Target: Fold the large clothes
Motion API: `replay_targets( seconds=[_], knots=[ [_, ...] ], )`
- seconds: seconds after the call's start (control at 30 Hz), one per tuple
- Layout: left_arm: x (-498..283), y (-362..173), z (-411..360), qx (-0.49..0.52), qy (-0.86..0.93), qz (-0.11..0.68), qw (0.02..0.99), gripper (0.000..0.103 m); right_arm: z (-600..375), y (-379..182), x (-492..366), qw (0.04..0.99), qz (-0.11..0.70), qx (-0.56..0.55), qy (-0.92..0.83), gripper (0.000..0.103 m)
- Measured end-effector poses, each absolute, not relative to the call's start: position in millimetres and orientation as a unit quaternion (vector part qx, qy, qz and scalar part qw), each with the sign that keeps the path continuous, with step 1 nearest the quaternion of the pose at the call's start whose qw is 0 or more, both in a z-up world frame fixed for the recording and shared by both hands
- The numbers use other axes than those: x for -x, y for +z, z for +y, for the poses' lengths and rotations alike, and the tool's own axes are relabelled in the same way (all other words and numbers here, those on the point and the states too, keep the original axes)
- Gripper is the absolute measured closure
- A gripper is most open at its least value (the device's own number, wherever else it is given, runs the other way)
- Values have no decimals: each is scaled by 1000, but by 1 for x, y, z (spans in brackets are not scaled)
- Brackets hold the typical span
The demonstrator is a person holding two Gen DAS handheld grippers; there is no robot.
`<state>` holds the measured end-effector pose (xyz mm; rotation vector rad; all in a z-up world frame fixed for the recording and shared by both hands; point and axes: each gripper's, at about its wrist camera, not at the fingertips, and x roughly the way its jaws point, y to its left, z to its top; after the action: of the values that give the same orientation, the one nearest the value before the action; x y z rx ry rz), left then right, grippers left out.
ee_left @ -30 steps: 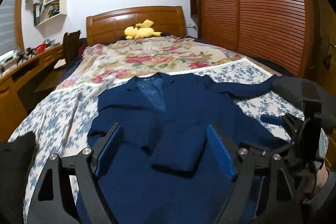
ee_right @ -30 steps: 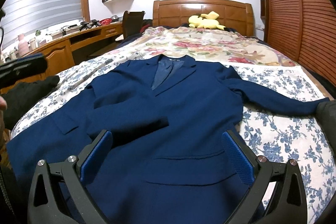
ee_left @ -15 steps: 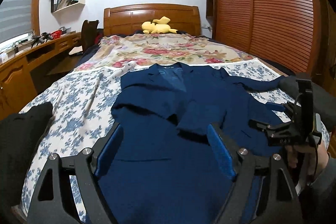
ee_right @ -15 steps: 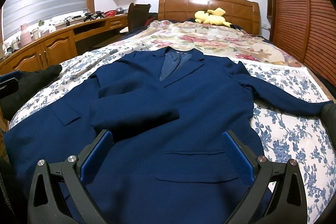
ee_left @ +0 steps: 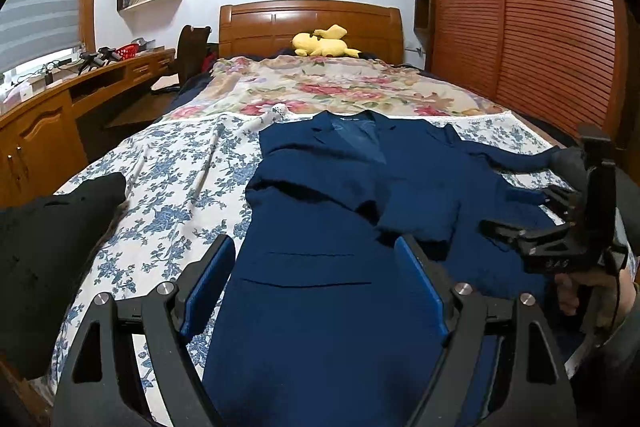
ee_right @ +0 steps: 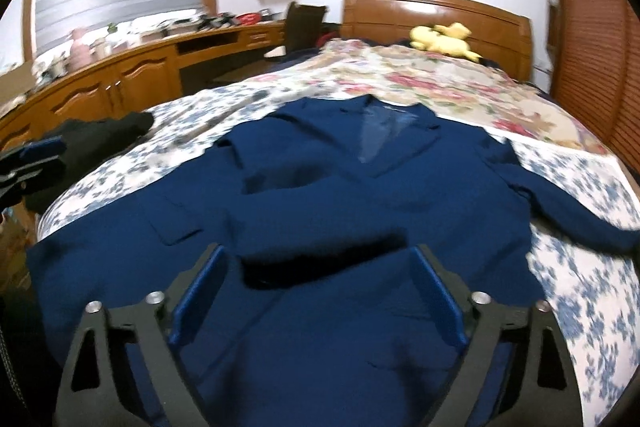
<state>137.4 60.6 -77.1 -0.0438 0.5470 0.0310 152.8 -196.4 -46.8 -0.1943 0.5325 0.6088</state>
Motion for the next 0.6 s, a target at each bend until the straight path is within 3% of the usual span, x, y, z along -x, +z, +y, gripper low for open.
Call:
replay_targets(
  seconds=[0.07, 0.33, 0.43, 0.5, 0.53, 0.57, 0.6],
  knots=[
    [-137, -77, 61, 24, 14, 268, 963, 21, -186, -49, -155, 904, 262, 107, 319, 33],
    [-135, -75, 63, 23, 21, 265, 964, 21, -138, -66, -177, 874, 295, 165, 350, 37],
    [-133, -74, 66, 24, 23, 262, 964, 21, -130, -71, -189, 871, 306, 180, 338, 45],
    [-133, -75, 67, 24, 24, 263, 964, 21, -129, -72, -194, 872, 314, 183, 327, 65],
    [-133, -76, 67, 24, 24, 264, 964, 21, -130, -74, -198, 873, 318, 183, 322, 82],
    [-132, -77, 67, 23, 24, 265, 964, 21, -129, -72, -197, 874, 319, 182, 319, 90],
    [-132, -77, 67, 22, 23, 266, 963, 21, -133, -71, -198, 875, 317, 175, 321, 92]
  ],
)
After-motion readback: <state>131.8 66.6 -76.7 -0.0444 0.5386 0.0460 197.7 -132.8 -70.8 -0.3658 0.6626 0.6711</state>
